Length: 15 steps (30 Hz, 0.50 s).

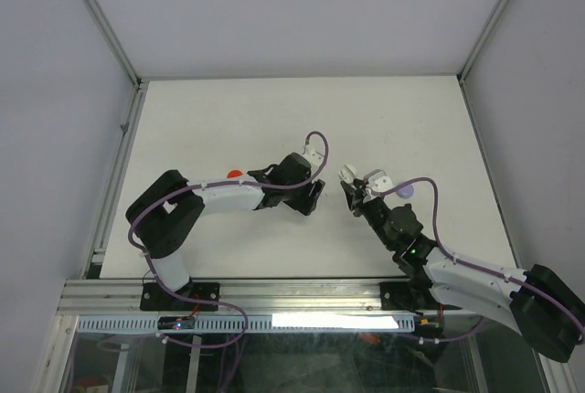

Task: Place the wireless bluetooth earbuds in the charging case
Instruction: Pick up the earbud from the center of the board.

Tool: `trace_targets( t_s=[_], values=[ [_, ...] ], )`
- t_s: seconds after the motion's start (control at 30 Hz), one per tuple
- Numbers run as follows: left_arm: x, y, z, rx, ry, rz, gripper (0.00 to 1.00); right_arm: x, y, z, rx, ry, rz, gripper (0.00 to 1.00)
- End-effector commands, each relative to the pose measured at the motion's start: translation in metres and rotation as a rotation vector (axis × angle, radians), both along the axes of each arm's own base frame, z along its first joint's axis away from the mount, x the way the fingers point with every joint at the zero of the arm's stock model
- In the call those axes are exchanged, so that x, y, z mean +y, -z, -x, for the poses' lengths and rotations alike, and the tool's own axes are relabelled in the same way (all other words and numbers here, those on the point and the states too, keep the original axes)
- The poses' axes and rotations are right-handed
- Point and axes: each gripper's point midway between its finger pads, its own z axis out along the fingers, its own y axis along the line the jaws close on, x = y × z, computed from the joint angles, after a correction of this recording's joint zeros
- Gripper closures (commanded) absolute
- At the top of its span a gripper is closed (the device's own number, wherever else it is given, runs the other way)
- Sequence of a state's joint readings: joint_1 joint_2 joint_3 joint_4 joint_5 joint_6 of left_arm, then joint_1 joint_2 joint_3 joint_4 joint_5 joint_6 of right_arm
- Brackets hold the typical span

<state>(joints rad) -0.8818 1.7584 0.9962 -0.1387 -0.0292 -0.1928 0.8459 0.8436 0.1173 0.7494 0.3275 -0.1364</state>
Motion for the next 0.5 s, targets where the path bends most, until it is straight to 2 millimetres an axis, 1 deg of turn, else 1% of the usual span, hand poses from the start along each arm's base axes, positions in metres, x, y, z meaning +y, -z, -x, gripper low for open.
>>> trace_targets(
  t_s=[0.0,0.1,0.3,0.47],
  values=[
    [-0.01,-0.009,0.008,0.054,0.037,0.036,0.41,-0.003,-0.016,-0.003,-0.045,0.024,-0.046,0.88],
    [-0.007,-0.008,0.016,0.095,0.036,0.035,0.41,-0.005,-0.017,-0.004,-0.049,0.03,-0.048,0.88],
    [-0.008,-0.022,0.03,0.149,0.018,0.094,0.43,-0.005,-0.016,-0.003,-0.049,0.029,-0.048,0.88],
    [-0.013,-0.027,0.039,0.168,0.014,0.116,0.47,-0.007,-0.015,-0.004,-0.05,0.033,-0.045,0.87]
  ],
)
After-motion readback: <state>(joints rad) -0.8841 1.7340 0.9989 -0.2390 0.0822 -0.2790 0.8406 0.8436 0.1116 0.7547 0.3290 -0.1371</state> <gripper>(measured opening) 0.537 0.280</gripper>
